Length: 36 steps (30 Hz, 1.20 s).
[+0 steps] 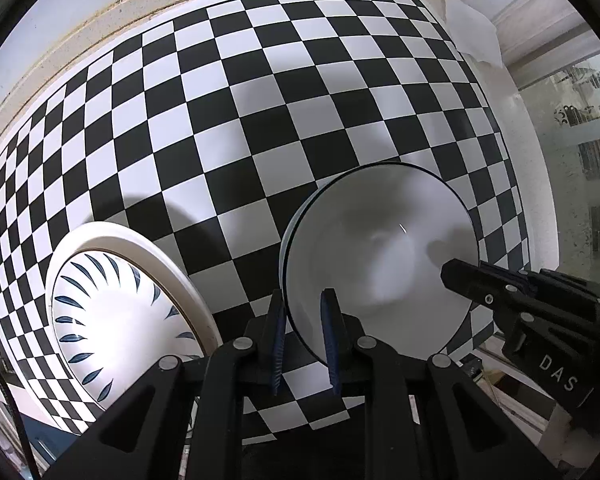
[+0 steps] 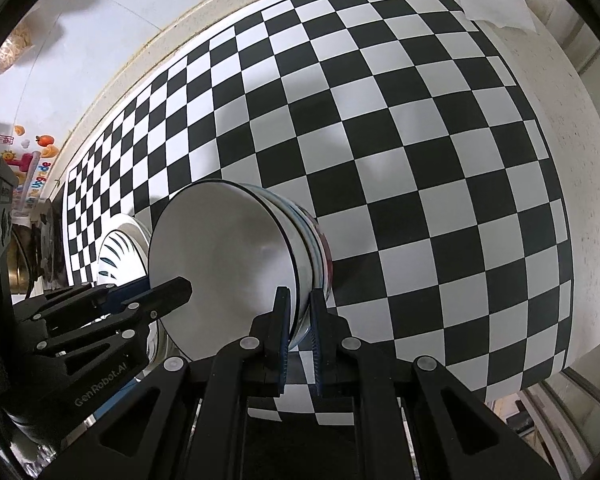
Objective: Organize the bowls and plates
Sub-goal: 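Set the bowl stack on the cloth and open both grippers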
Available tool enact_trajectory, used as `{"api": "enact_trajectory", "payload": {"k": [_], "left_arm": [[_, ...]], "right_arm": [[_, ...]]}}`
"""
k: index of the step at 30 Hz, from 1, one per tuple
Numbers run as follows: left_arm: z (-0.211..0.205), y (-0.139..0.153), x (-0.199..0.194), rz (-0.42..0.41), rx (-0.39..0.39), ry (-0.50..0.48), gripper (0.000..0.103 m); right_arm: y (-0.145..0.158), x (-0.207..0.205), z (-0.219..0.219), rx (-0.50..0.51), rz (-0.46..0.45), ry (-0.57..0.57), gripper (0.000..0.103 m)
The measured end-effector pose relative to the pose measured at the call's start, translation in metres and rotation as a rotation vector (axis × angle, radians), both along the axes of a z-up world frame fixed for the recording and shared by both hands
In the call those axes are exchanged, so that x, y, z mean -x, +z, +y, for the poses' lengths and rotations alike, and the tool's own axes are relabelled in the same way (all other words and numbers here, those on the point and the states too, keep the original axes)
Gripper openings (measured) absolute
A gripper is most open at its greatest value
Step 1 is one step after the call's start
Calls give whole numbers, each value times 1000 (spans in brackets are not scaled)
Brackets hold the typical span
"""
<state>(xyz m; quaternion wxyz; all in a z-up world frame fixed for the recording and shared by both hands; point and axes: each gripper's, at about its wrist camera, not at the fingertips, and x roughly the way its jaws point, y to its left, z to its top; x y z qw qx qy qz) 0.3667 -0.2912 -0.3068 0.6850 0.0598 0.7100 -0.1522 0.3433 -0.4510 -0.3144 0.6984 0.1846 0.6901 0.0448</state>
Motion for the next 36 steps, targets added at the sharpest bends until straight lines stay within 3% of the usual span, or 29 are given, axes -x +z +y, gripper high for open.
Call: {"api": "enact_trajectory", "payload": {"k": [18,26,29,30,33,34,36], "left_arm": [[5,13,3,-28,9,15,15],[25,70,24,-184,27,30,17],[31,90,36,-272,17,27,29],[35,97,41,-299,11,27,30],[42,114,54,-352,5,30,30],[44,121,60,-367,8,30,30],[46,130,68,-395,10,29,30]], "right_arm": [[7,5,-4,-7,-9,-22,12],[50,29,-1,39,-96,-15,12],[69,45,3,53,-131,-14,13],[75,50,4,61,-141,-13,21],[96,67,5,66,-178,-21,62],[104,73,5,67,-193,-25,71],[116,83,7,79,-216,-24,76]]}}
